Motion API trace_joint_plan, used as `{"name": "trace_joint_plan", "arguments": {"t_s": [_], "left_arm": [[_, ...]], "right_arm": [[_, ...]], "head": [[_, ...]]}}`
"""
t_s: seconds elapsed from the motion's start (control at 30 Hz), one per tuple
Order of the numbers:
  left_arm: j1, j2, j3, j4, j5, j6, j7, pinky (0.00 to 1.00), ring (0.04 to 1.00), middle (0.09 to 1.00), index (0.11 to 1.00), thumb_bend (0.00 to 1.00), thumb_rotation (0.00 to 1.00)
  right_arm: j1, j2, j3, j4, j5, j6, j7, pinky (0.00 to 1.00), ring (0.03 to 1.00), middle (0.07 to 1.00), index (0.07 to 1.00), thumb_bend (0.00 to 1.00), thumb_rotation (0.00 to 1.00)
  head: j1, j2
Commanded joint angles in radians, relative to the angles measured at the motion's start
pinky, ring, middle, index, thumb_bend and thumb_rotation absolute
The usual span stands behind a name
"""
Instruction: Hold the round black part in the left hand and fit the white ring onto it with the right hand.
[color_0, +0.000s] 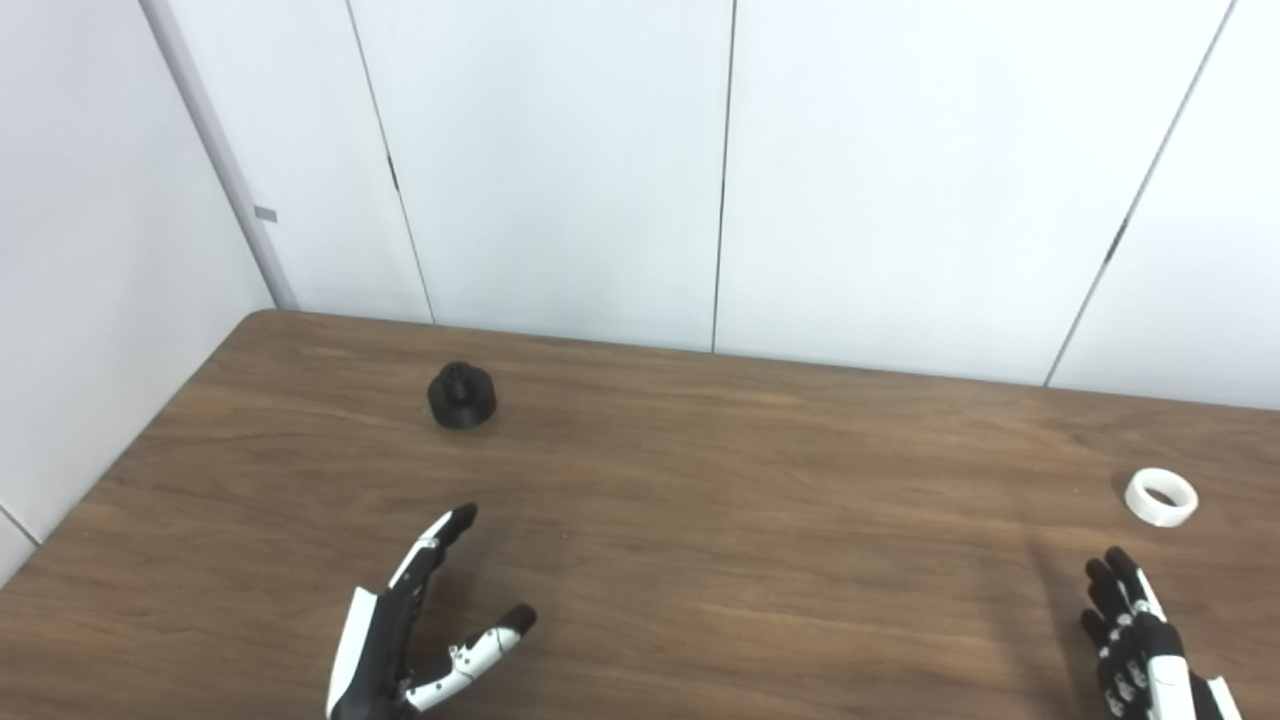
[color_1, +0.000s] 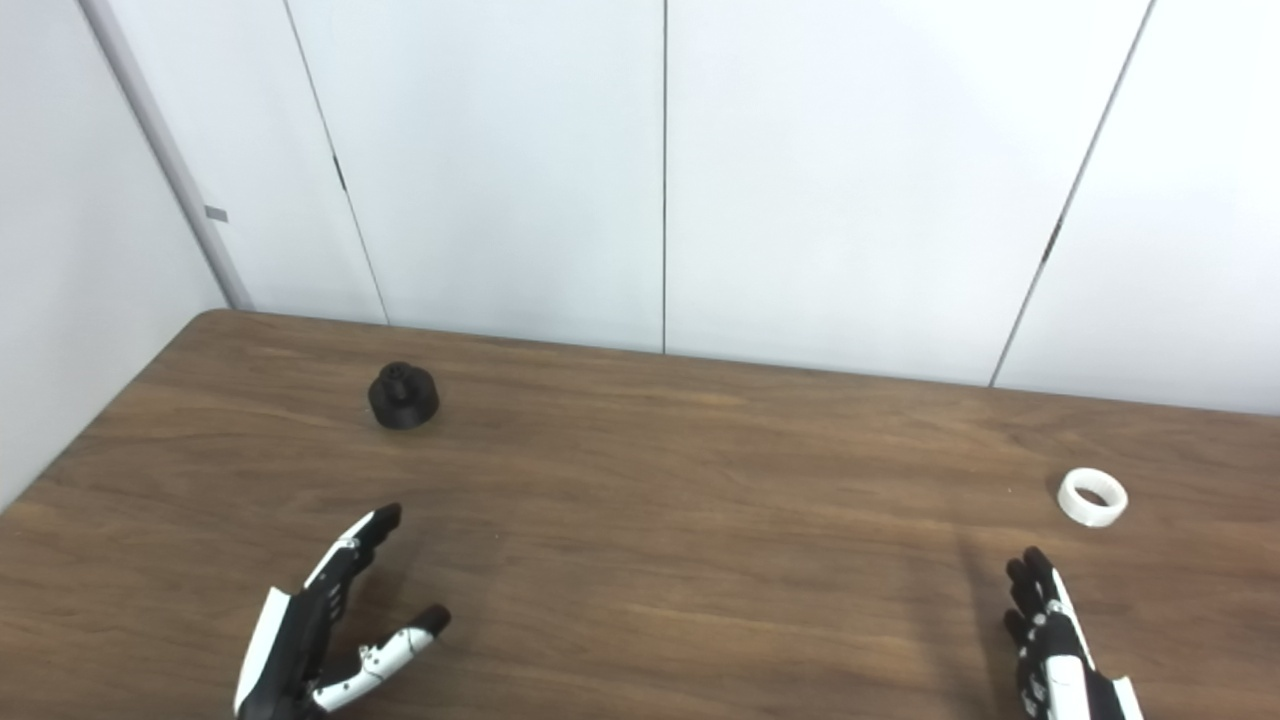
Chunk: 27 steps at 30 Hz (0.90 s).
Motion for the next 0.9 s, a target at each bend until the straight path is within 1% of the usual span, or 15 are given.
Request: {"name": "trace_joint_plan", "arguments": {"t_s": [0.0,0.17,0.2,0.27,0.3,0.33,0.43,0.6,0.7,0.77,0.87], "left_arm": [[-0.069,-0.017,0.024,-0.035,0.045,0.026,0.031,0.97,0.927,0.895,0.889,0.88,0.23],[-0.148,0.023,0.066,-0.091,0.143,0.160,0.027,0.97,0.941,0.901,0.869,0.91,0.25],[-0.165,0.034,0.074,-0.098,0.168,0.179,0.026,0.98,0.945,0.901,0.864,0.91,0.25],[-0.195,0.053,0.087,-0.108,0.207,0.216,0.021,0.96,0.935,0.893,0.848,0.92,0.26],[-0.209,0.063,0.094,-0.110,0.216,0.228,0.018,0.95,0.932,0.893,0.841,0.92,0.26],[-0.222,0.075,0.100,-0.107,0.226,0.237,0.015,0.93,0.923,0.891,0.824,0.92,0.27],[-0.260,0.110,0.111,-0.092,0.252,0.270,0.004,0.92,0.919,0.888,0.810,0.93,0.29],[-0.325,0.159,0.114,-0.044,0.271,0.320,-0.014,0.88,0.911,0.887,0.809,0.93,0.32],[-0.361,0.184,0.112,0.010,0.277,0.319,-0.008,0.85,0.909,0.888,0.808,0.93,0.31],[-0.386,0.200,0.110,0.060,0.277,0.307,0.000,0.85,0.910,0.887,0.809,0.92,0.30],[-0.427,0.221,0.104,0.129,0.282,0.311,0.004,0.86,0.918,0.886,0.807,0.93,0.29]], "right_arm": [[0.063,-0.023,0.010,0.031,0.003,-0.004,0.004,1.00,1.000,0.974,0.985,0.50,1.00],[0.063,-0.023,0.011,0.033,-0.006,-0.014,0.001,1.00,0.988,0.962,0.974,0.53,1.00],[0.063,-0.023,0.011,0.035,-0.002,-0.017,0.002,1.00,0.987,0.960,0.973,0.53,1.00],[0.062,-0.024,0.011,0.039,0.000,-0.021,0.004,1.00,0.989,0.962,0.975,0.54,1.00],[0.063,-0.024,0.012,0.038,-0.004,-0.022,0.002,1.00,0.992,0.963,0.976,0.54,1.00],[0.064,-0.026,0.013,0.038,-0.007,-0.021,0.002,1.00,0.989,0.961,0.976,0.54,1.00],[0.064,-0.026,0.013,0.038,-0.009,-0.023,0.000,1.00,0.986,0.960,0.976,0.55,1.00],[0.064,-0.024,0.012,0.037,-0.020,-0.016,-0.006,1.00,0.987,0.950,0.968,0.56,1.00],[0.065,-0.022,0.010,0.038,-0.011,-0.021,-0.003,1.00,0.984,0.952,0.970,0.55,1.00],[0.066,-0.023,0.010,0.037,-0.009,-0.020,-0.002,1.00,0.982,0.954,0.972,0.53,1.00],[0.066,-0.025,0.012,0.036,-0.012,-0.019,-0.001,1.00,0.980,0.948,0.973,0.54,1.00]], "head": [[0.001,0.001],[0.001,0.002],[0.001,0.002],[0.001,0.002],[0.002,0.008],[0.002,0.008],[0.002,0.009],[0.002,0.009],[0.007,0.011],[0.007,0.011],[0.007,0.010]]}}
